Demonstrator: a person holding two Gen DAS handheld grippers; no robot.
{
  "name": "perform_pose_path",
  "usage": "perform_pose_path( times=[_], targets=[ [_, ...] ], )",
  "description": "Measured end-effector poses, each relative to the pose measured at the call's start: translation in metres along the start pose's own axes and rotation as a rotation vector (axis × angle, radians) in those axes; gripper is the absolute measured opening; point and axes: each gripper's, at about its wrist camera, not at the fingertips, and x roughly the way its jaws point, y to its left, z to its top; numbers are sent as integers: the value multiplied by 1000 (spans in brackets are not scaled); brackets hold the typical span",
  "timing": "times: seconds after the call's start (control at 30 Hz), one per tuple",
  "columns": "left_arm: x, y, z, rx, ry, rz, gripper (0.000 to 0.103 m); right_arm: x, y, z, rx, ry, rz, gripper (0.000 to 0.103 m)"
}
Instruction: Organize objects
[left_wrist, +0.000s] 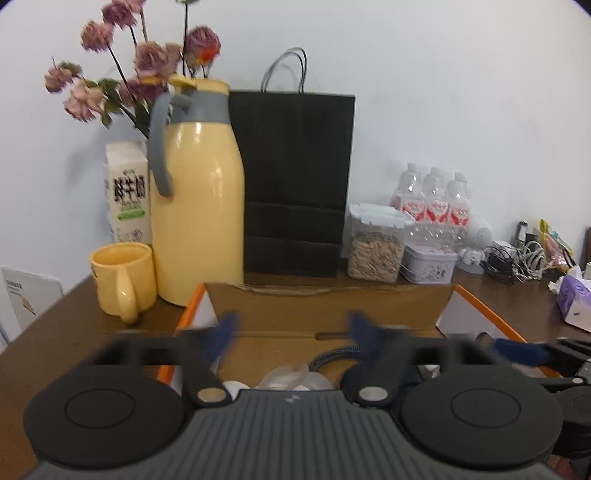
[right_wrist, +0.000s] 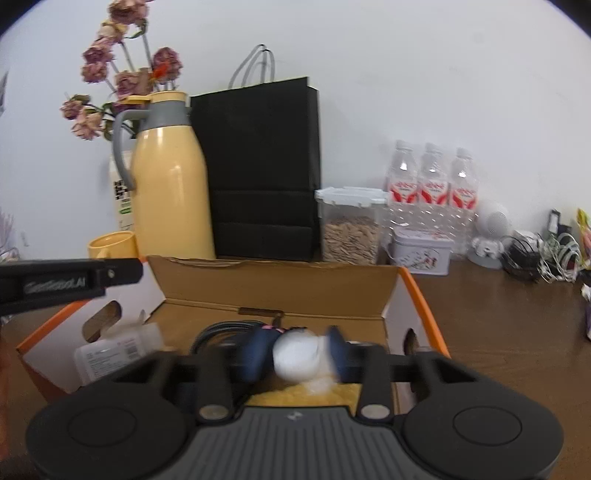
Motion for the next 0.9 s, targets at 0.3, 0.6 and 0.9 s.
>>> perform_pose_path(
  times=[0.3, 0.6, 0.9],
  targets=[
    [-11, -2, 0, -8, -48, 16, 103, 1, -4, -1, 15, -15, -24, 103],
    [-15, 2, -2, -22, -52, 19, 103, -9, -7, 0, 24, -34, -27, 103],
    [-47, 10, -1, -42, -112, -20, 103, -49, -9, 3, 8, -127, -16, 103]
  ],
)
